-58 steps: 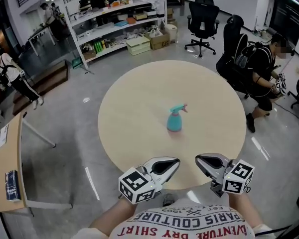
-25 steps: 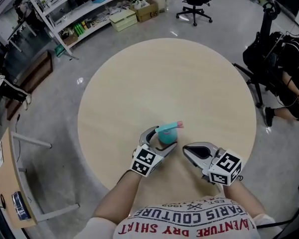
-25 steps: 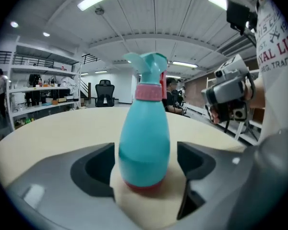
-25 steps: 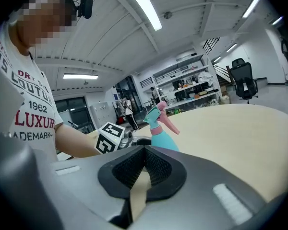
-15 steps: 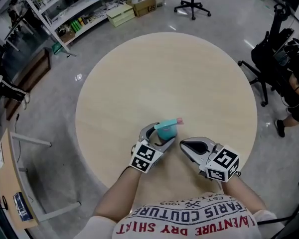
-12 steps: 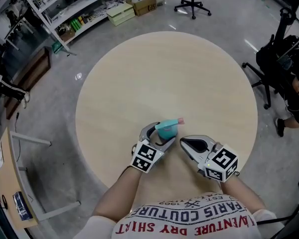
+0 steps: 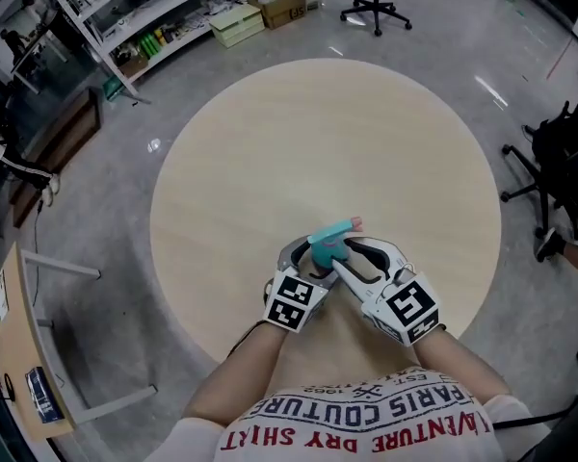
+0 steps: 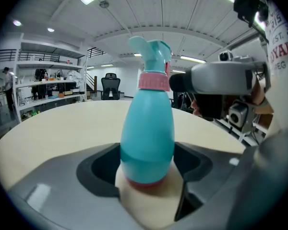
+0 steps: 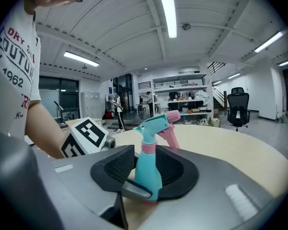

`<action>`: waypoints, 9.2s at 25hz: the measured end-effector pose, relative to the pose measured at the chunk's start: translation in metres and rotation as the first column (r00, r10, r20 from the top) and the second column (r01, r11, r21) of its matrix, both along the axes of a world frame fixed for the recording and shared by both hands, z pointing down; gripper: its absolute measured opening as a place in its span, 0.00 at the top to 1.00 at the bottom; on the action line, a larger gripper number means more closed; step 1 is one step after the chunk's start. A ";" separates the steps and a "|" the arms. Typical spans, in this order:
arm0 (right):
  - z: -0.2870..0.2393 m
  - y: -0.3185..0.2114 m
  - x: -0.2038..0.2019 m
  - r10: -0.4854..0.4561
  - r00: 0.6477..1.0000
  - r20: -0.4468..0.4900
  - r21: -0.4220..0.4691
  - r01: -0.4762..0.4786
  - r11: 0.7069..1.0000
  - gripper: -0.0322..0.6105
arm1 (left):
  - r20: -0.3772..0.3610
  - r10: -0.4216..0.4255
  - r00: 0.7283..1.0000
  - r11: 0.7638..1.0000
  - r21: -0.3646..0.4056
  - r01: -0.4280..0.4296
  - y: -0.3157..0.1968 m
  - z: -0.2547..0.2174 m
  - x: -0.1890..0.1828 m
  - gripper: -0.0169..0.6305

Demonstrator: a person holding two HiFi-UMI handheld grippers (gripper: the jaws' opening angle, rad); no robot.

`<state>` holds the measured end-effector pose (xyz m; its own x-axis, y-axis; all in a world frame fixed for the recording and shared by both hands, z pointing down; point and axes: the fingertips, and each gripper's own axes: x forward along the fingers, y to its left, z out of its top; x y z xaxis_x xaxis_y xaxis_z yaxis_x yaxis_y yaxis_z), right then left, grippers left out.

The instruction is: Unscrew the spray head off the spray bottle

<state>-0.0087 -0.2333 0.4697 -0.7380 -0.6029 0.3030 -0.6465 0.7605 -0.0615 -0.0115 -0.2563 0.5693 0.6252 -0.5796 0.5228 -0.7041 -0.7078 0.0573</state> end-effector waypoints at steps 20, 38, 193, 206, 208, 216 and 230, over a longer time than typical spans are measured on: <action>0.001 -0.010 -0.009 0.006 0.997 -0.074 0.056 -0.002 0.998 0.77 | 0.016 -0.037 0.999 0.998 0.043 0.036 0.005 -0.003 0.001 0.45; 0.008 0.025 -0.007 -0.361 0.932 -0.023 -0.057 0.359 0.931 0.68 | 0.045 0.348 0.936 0.937 -0.029 -0.347 0.038 0.002 0.002 0.45; -0.004 0.068 -0.017 -0.568 0.823 0.026 -0.047 0.568 0.821 0.75 | 0.048 0.579 0.814 0.815 -0.008 -0.579 0.092 0.000 0.005 0.45; -0.005 0.069 0.007 -0.280 0.955 0.095 -0.013 0.283 0.959 0.64 | 0.027 0.241 0.970 0.971 -0.018 -0.240 0.079 0.004 0.010 0.45; -0.007 0.076 0.006 -0.247 0.965 0.091 -0.004 0.248 0.969 0.63 | 0.037 0.207 0.978 0.978 -0.015 -0.207 0.080 0.004 0.006 0.45; -0.001 0.070 0.007 -0.031 0.999 0.022 0.037 0.030 0.999 0.65 | 0.049 -0.019 0.999 1.000 0.000 0.019 0.079 0.003 0.002 0.45; 0.007 0.061 -0.021 -0.043 0.994 -0.103 0.095 0.053 0.994 0.74 | 0.046 -0.054 0.997 0.999 -0.002 0.054 0.084 0.007 0.001 0.45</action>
<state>-0.0302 -0.1718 0.4769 -0.7356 -0.5977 0.3187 -0.6083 0.7899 0.0774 -0.0107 -0.1719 0.5764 0.5683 -0.6101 0.5521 -0.7433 -0.6685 0.0264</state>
